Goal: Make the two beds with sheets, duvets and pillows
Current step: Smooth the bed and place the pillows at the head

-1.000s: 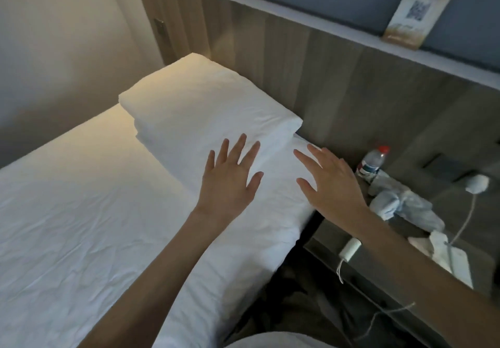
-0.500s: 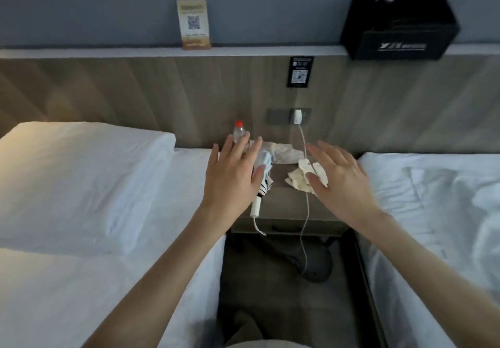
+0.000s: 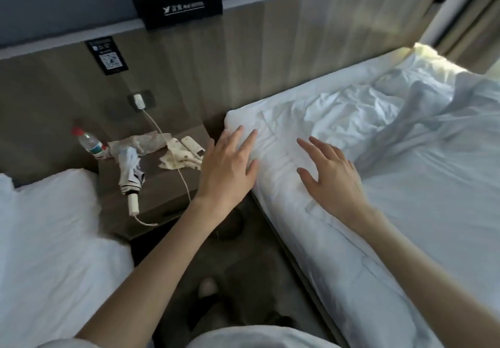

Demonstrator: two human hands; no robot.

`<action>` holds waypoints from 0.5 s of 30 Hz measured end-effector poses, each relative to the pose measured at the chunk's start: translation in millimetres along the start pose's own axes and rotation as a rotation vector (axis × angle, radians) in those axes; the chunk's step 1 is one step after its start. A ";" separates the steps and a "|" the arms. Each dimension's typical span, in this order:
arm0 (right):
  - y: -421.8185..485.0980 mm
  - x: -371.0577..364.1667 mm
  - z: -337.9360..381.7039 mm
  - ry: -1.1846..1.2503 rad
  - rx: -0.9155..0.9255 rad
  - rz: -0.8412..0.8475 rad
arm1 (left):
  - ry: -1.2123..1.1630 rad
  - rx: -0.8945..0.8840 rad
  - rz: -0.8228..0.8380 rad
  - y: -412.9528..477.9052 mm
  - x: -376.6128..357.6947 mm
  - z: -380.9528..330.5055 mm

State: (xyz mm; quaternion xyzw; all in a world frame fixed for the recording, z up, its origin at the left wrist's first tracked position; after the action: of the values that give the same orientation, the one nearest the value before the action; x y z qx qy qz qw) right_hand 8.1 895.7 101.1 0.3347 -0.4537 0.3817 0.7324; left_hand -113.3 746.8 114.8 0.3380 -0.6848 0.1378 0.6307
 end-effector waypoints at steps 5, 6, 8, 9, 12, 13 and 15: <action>-29.5 24.5 -74.9 0.001 -0.165 -0.035 | -0.059 -0.142 0.086 31.0 -31.5 -73.8; -33.7 27.8 -88.3 0.007 -0.205 -0.042 | -0.074 -0.164 0.101 38.0 -37.4 -85.6; -39.9 33.2 -114.4 0.005 -0.283 -0.061 | -0.107 -0.207 0.125 52.8 -48.5 -108.3; -42.3 35.6 -126.8 -0.006 -0.320 -0.074 | -0.125 -0.236 0.131 60.5 -54.2 -119.5; -49.9 42.2 -159.5 -0.042 -0.437 -0.121 | -0.165 -0.348 0.139 82.6 -71.0 -151.9; -53.6 44.0 -169.1 -0.047 -0.479 -0.130 | -0.173 -0.382 0.152 89.4 -76.4 -161.9; -61.0 48.8 -188.2 -0.051 -0.560 -0.146 | -0.186 -0.432 0.181 103.9 -87.6 -181.3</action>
State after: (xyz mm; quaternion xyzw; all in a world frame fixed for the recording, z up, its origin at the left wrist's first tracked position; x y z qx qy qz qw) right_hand 152.2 1036.0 68.7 0.1606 -0.5344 0.1792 0.8102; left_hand -41.9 960.0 85.8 0.1443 -0.7809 0.0125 0.6076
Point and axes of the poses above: each hand's wrist, its own y-axis towards the middle knuckle, its own x-axis out of the back of the hand, z = x × y, the point moved 6 cm from there along y, towards the middle knuckle, and after that the axes turned 1 degree about -x, right-handed, at the moved point
